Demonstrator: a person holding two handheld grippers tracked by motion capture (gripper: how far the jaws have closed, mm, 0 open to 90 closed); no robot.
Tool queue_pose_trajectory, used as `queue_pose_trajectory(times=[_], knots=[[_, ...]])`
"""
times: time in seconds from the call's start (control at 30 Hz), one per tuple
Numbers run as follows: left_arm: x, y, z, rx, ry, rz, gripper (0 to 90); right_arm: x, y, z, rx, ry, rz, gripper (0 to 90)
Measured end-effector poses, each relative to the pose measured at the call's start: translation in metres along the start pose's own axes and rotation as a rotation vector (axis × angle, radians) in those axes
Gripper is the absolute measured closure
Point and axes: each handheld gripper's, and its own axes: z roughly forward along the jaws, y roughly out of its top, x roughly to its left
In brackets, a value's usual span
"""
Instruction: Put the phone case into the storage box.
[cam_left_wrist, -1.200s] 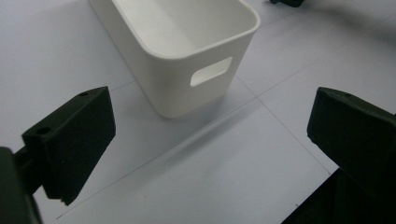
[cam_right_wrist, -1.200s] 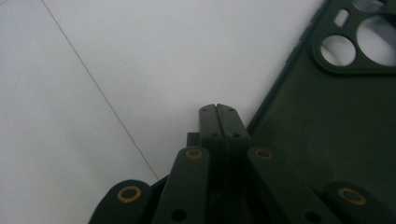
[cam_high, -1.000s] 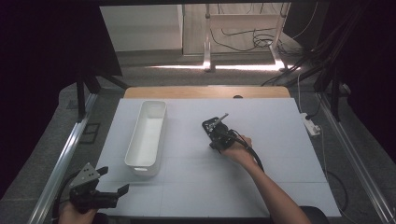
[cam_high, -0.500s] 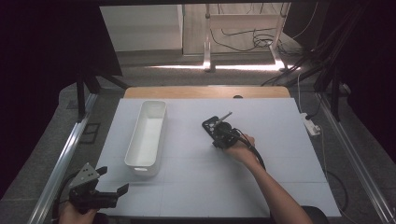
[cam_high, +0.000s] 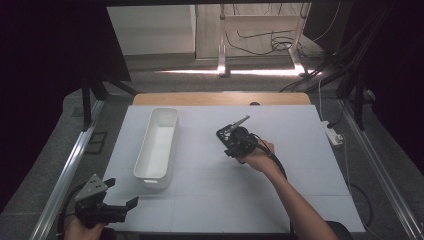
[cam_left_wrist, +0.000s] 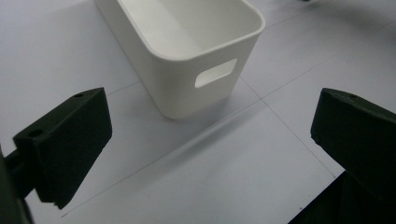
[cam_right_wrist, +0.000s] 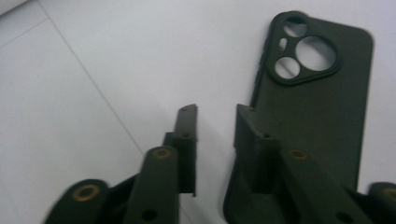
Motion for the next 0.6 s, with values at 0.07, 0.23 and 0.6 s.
queue_pose_trajectory(times=[0.07, 0.23, 0.6], knots=[[0.000, 0.000, 0.000, -0.001, -0.001, -0.001, 0.0, 0.000, 0.000, 0.000, -0.001, -0.010, -0.007, 57.8], [0.000, -0.001, -0.001, 0.000, -0.003, -0.003, 0.0, -0.001, 0.004, 0.001, -0.002, -0.002, 0.002, 39.6], [0.000, -0.001, -0.001, 0.002, -0.001, -0.004, 0.0, -0.018, 0.004, 0.001, -0.019, -0.047, 0.061, 15.0]])
